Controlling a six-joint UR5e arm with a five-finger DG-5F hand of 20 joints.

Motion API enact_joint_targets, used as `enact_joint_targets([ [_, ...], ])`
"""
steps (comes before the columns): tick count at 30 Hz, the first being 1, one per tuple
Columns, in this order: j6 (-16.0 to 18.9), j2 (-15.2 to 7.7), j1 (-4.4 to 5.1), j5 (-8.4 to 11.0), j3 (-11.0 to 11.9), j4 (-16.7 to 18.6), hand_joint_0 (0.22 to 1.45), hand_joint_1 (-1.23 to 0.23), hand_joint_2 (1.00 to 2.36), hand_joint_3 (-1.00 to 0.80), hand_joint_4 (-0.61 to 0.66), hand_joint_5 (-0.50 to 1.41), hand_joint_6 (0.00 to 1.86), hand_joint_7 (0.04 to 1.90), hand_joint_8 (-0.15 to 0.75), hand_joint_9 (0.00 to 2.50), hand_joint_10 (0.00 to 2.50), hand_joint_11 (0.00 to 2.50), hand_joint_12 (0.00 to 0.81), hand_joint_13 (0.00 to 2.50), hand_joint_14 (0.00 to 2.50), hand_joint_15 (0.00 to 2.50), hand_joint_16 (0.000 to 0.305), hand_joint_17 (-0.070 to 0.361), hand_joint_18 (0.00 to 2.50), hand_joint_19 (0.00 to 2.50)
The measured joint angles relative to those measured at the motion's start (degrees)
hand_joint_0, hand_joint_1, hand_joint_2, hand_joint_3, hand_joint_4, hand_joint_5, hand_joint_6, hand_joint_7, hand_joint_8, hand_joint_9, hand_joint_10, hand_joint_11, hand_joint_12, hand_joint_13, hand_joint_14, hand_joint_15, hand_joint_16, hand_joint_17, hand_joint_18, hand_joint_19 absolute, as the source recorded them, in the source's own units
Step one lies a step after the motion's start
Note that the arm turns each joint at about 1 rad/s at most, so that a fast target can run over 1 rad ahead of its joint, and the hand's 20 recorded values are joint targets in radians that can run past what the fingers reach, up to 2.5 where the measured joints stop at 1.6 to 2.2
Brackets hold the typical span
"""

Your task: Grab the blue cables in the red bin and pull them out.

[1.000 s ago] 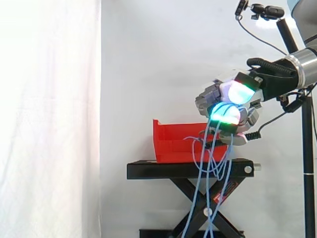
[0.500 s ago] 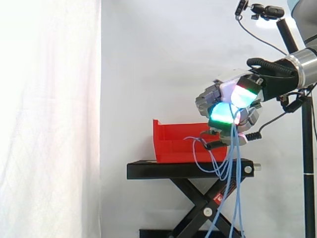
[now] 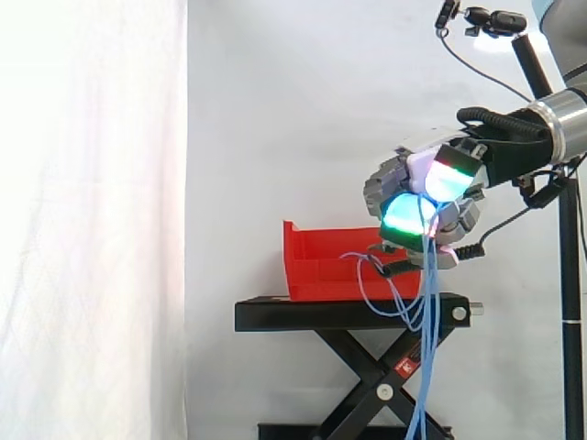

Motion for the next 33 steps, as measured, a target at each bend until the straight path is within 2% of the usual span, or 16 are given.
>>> enact_joint_targets([
  [3, 0.03, 0.00, 0.01, 0.02, 0.00, 0.00, 0.81, -0.98, 1.00, -1.00, 0.04, 0.56, 0.59, 0.63, 0.155, 1.32, 0.11, 2.02, 0.277, 1.45, 0.51, 1.74, 0.052, 0.116, 1.02, 1.06],
  [8, 0.05, 0.00, 0.02, 0.03, 0.00, 0.00, 0.79, -0.97, 1.00, -1.00, 0.04, 0.56, 0.65, 0.61, 0.166, 1.32, 0.13, 2.00, 0.281, 1.45, 0.52, 1.72, 0.052, 0.117, 1.02, 1.06],
  [11, 0.05, 0.00, 0.02, 0.03, 0.00, 0.00, 0.76, -0.91, 1.00, -1.00, 0.04, 0.58, 0.65, 0.60, 0.172, 1.33, 0.14, 1.98, 0.292, 1.46, 0.54, 1.70, 0.053, 0.119, 1.03, 1.06],
  [22, -0.01, 0.00, 0.06, 0.03, 0.00, -0.01, 0.73, -0.82, 1.00, -1.00, 0.06, 0.74, 0.48, 0.71, 0.183, 1.37, 0.12, 1.97, 0.299, 1.47, 0.55, 1.69, 0.054, 0.122, 1.04, 1.06],
  [33, -0.02, 0.01, 0.17, 0.03, 0.00, 0.00, 0.70, -0.78, 1.00, -1.00, 0.08, 0.78, 0.33, 0.77, 0.192, 1.38, 0.07, 1.99, 0.304, 1.47, 0.54, 1.68, 0.057, 0.127, 1.05, 1.04],
])
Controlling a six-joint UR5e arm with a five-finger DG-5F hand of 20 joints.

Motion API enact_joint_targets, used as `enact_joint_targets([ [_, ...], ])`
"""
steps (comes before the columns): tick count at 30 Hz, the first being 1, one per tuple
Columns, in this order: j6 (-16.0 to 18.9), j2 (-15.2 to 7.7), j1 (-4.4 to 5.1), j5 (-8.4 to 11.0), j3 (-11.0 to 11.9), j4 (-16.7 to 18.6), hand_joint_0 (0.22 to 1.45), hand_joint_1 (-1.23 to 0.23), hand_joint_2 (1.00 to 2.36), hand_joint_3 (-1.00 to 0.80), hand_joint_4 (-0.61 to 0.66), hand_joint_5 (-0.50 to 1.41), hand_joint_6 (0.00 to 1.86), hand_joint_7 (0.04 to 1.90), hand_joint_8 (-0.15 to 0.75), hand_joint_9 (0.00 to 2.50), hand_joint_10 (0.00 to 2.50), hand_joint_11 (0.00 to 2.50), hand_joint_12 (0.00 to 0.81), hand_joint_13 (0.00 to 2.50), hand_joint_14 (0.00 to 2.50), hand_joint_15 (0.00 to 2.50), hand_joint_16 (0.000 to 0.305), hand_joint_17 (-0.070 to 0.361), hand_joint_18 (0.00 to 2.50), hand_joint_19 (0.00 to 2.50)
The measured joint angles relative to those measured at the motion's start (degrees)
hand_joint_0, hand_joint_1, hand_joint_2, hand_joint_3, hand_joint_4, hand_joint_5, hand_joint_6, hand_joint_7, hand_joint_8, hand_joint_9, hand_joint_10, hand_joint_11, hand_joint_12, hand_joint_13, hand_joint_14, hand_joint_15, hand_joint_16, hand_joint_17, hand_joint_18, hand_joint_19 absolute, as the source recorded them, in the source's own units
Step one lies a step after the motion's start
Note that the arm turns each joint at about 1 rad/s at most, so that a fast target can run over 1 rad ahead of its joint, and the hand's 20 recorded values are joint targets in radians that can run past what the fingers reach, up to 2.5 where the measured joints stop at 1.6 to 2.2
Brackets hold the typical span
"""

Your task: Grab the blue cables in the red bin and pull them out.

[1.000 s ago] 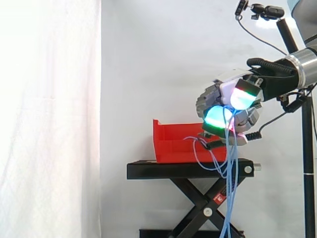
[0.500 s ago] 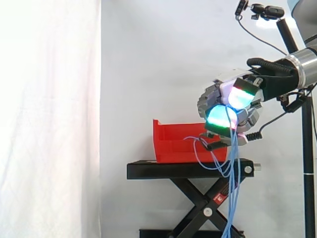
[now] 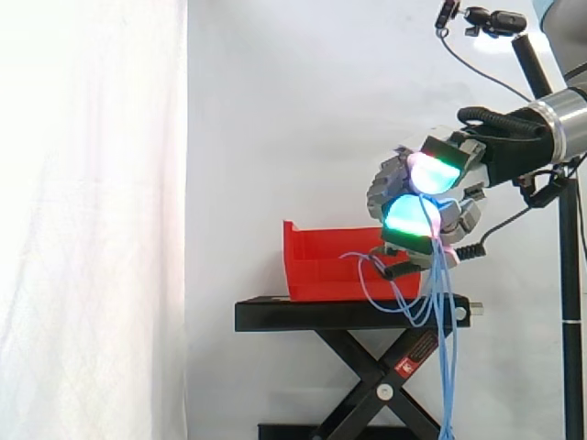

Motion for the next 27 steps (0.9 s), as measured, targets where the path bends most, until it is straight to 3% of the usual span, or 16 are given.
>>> enact_joint_targets([
  [9, 0.28, 0.00, -0.04, 0.01, 0.00, -0.10, 0.70, -0.79, 1.00, -1.00, 0.09, 0.79, 0.36, 0.78, 0.198, 1.38, 0.05, 2.01, 0.311, 1.48, 0.52, 1.69, 0.057, 0.128, 1.04, 1.04],
  [10, 0.30, -0.01, -0.06, 0.00, 0.00, -0.12, 0.71, -0.80, 1.00, -1.00, 0.09, 0.79, 0.46, 0.75, 0.190, 1.39, 0.04, 2.01, 0.301, 1.47, 0.51, 1.69, 0.057, 0.127, 1.04, 1.04],
  [17, 0.26, 0.01, -0.12, 0.00, 0.00, -0.17, 0.74, -0.86, 1.00, -1.00, 0.08, 0.78, 0.55, 0.74, 0.181, 1.40, 0.00, 2.06, 0.289, 1.48, 0.44, 1.73, 0.054, 0.121, 1.02, 1.05],
  [27, 0.45, 0.00, -0.21, 0.06, 0.00, -0.50, 0.88, -0.93, 1.00, -1.00, -0.02, 0.72, 0.83, 0.68, 0.152, 1.39, 0.00, 2.08, 0.268, 1.50, 0.33, 1.81, 0.048, 0.108, 1.00, 1.05],
])
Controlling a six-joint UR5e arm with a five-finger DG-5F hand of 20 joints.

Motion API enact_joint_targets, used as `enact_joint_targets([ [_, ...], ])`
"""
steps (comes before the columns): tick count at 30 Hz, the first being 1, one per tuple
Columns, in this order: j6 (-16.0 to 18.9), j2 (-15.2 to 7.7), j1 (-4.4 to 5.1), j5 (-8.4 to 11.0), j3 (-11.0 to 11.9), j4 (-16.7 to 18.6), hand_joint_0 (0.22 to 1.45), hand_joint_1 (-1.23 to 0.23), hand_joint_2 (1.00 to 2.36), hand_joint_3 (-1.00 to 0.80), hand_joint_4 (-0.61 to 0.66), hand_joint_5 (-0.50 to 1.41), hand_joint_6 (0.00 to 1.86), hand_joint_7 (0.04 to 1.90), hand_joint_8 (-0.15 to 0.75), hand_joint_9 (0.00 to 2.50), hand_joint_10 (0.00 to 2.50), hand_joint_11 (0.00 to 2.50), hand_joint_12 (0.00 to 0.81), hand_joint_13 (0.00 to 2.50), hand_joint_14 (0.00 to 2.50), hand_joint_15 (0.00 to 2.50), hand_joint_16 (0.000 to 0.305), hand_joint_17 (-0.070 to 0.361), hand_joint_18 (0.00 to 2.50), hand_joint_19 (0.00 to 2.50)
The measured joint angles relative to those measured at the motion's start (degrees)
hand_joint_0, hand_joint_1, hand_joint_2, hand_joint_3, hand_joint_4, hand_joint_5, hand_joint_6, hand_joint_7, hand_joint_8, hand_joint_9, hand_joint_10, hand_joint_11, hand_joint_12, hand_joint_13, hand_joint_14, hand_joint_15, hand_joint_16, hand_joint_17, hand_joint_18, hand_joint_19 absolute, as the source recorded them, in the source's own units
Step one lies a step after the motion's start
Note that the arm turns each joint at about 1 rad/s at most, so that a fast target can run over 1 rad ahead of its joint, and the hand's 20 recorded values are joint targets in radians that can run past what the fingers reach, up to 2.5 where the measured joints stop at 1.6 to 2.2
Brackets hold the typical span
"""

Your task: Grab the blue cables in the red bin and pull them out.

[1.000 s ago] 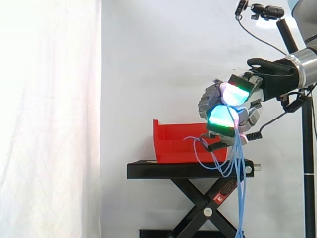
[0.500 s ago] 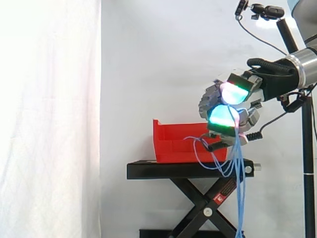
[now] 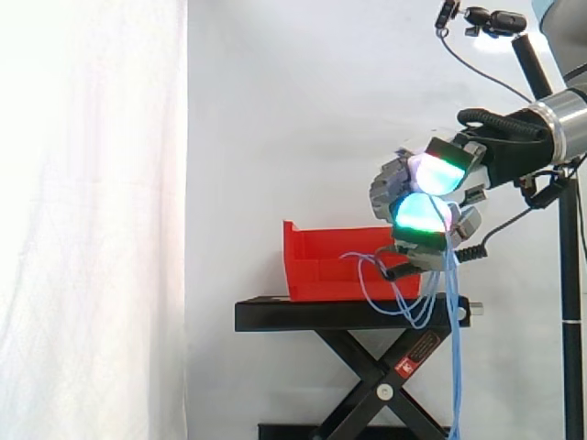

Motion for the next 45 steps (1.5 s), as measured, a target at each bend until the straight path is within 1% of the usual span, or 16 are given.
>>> enact_joint_targets([
  [1, 0.13, 0.00, 0.01, -0.01, 0.00, -0.06, 0.89, -0.93, 1.00, -1.00, -0.03, 0.72, 0.86, 0.67, 0.138, 1.39, 0.00, 2.08, 0.268, 1.50, 0.33, 1.80, 0.048, 0.108, 1.00, 1.06],
  [6, 2.10, -0.01, 0.01, 0.01, -0.53, -0.18, 0.90, -0.93, 1.00, -1.00, -0.04, 0.69, 0.93, 0.64, 0.148, 1.40, 0.00, 2.07, 0.263, 1.51, 0.32, 1.81, 0.048, 0.107, 1.01, 1.05],
  [7, 2.66, -0.01, 0.00, 0.01, -0.82, -0.19, 0.90, -0.92, 1.00, -1.00, -0.04, 0.68, 0.94, 0.63, 0.154, 1.40, 0.00, 2.07, 0.266, 1.51, 0.31, 1.82, 0.048, 0.107, 1.01, 1.05],
  [8, 3.56, -0.01, 0.00, 0.02, -1.32, -0.19, 0.91, -0.92, 1.00, -1.00, -0.04, 0.68, 0.95, 0.63, 0.141, 1.40, 0.00, 2.07, 0.273, 1.51, 0.32, 1.81, 0.048, 0.107, 1.01, 1.04],
  [9, 4.31, -0.01, 0.00, 0.02, -1.74, -0.19, 0.91, -0.92, 1.00, -1.00, -0.05, 0.67, 0.96, 0.63, 0.157, 1.40, 0.00, 2.07, 0.268, 1.51, 0.32, 1.81, 0.048, 0.107, 1.01, 1.05],
  [10, 5.10, -0.01, 0.00, 0.02, -2.17, -0.19, 0.92, -0.92, 1.00, -1.00, -0.05, 0.67, 0.99, 0.62, 0.142, 1.40, 0.00, 2.07, 0.271, 1.51, 0.31, 1.82, 0.048, 0.107, 1.01, 1.04],
  [14, 8.75, -0.01, -0.03, -0.02, -3.86, -0.20, 0.92, -0.92, 1.00, -1.00, -0.05, 0.65, 1.04, 0.60, 0.156, 1.39, 0.00, 2.06, 0.263, 1.51, 0.31, 1.83, 0.048, 0.107, 1.01, 1.04],
  [17, 10.15, -0.01, -0.03, -0.07, -4.36, -0.16, 0.92, -0.91, 1.00, -1.00, -0.06, 0.64, 1.07, 0.59, 0.143, 1.39, 0.00, 2.07, 0.268, 1.51, 0.30, 1.84, 0.048, 0.107, 1.01, 1.04],
  [19, 10.53, -0.01, -0.03, -0.09, -4.48, -0.13, 0.92, -0.92, 1.00, -1.00, -0.05, 0.63, 1.08, 0.58, 0.162, 1.38, 0.00, 2.06, 0.264, 1.51, 0.30, 1.83, 0.048, 0.108, 1.01, 1.04],
  [22, 10.77, -0.01, -0.01, -0.04, -4.55, 0.01, 0.92, -0.92, 1.00, -1.00, -0.05, 0.63, 1.09, 0.58, 0.147, 1.38, 0.00, 2.06, 0.276, 1.51, 0.30, 1.83, 0.048, 0.107, 1.02, 1.04],
  [25, 10.72, -0.01, 0.05, 0.00, -4.55, 0.26, 0.93, -0.92, 1.00, -1.00, -0.06, 0.63, 1.10, 0.57, 0.155, 1.38, 0.00, 2.07, 0.263, 1.51, 0.30, 1.81, 0.048, 0.108, 1.02, 1.04],
  [28, 10.49, -0.01, 0.16, 0.02, -4.56, 0.76, 0.93, -0.91, 1.00, -1.00, -0.05, 0.62, 1.11, 0.56, 0.162, 1.38, 0.00, 2.07, 0.274, 1.51, 0.30, 1.83, 0.048, 0.107, 1.02, 1.04],
  [30, 10.36, -0.01, 0.20, 0.03, -4.57, 1.28, 0.93, -0.91, 1.00, -1.00, -0.06, 0.62, 1.12, 0.57, 0.151, 1.37, 0.00, 2.06, 0.268, 1.51, 0.30, 1.83, 0.048, 0.107, 1.02, 1.04],
  [34, 10.28, -0.01, 0.22, 0.03, -4.57, 3.46, 0.93, -0.91, 1.00, -1.00, -0.06, 0.61, 1.14, 0.56, 0.160, 1.37, 0.00, 2.06, 0.271, 1.51, 0.31, 1.83, 0.048, 0.107, 1.02, 1.04],
  [41, 10.26, -0.01, 0.25, 0.03, -4.57, 9.59, 0.94, -0.91, 1.00, -1.00, -0.05, 0.60, 1.15, 0.56, 0.154, 1.37, 0.00, 2.05, 0.268, 1.51, 0.32, 1.83, 0.047, 0.106, 1.03, 1.04],
  [45, 10.25, -0.01, 0.25, 0.09, -4.57, 12.14, 0.94, -0.91, 1.00, -1.00, -0.05, 0.60, 1.16, 0.55, 0.155, 1.37, 0.00, 2.04, 0.269, 1.51, 0.32, 1.83, 0.047, 0.106, 1.03, 1.04],
])
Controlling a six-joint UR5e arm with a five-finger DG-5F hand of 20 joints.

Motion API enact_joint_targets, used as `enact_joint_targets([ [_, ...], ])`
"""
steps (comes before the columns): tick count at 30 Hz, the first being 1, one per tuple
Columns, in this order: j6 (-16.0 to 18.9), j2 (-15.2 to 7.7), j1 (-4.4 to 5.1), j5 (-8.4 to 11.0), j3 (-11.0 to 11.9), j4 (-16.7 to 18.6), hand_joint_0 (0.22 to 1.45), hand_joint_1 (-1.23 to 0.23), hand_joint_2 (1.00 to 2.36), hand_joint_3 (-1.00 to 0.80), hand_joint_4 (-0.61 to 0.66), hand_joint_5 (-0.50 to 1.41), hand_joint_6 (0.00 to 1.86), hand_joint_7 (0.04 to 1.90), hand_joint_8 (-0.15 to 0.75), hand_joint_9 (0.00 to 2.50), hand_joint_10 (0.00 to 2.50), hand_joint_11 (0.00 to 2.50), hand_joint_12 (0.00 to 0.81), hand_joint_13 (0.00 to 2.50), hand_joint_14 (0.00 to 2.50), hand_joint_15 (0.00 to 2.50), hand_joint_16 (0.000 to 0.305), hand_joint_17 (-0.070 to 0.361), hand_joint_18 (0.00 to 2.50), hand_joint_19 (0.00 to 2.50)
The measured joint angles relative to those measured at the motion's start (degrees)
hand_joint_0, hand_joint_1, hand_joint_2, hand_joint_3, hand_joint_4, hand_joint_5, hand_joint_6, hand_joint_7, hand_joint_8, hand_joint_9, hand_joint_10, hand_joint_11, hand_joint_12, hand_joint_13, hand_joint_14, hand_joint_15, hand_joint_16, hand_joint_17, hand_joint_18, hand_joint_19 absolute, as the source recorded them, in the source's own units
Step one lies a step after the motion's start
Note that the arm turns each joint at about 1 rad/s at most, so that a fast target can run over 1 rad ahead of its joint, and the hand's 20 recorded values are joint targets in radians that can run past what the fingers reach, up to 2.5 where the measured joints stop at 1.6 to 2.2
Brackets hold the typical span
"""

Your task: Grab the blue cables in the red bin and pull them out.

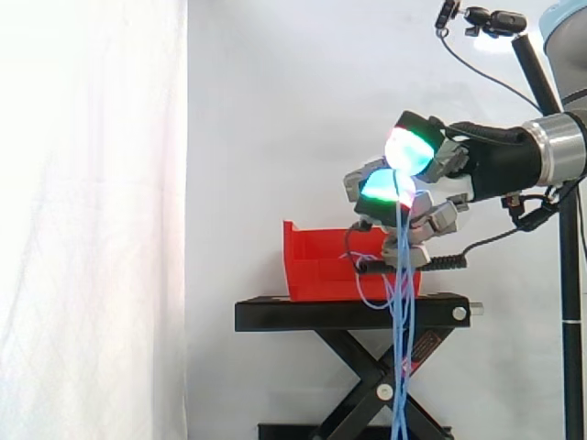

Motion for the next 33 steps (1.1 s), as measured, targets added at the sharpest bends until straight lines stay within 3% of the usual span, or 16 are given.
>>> enact_joint_targets([
  [8, 0.19, 0.00, 0.01, -0.12, 0.00, 1.55, 0.94, -0.91, 1.00, -1.00, -0.05, 0.60, 1.16, 0.54, 0.156, 1.36, 0.00, 2.03, 0.269, 1.51, 0.31, 1.83, 0.047, 0.107, 1.03, 1.05],
  [33, 0.00, 0.00, 0.26, 0.03, 0.00, 1.76, 0.95, -0.91, 1.00, -1.00, -0.06, 0.60, 1.17, 0.53, 0.149, 1.36, 0.00, 2.00, 0.270, 1.52, 0.31, 1.83, 0.047, 0.106, 1.03, 1.05],
])
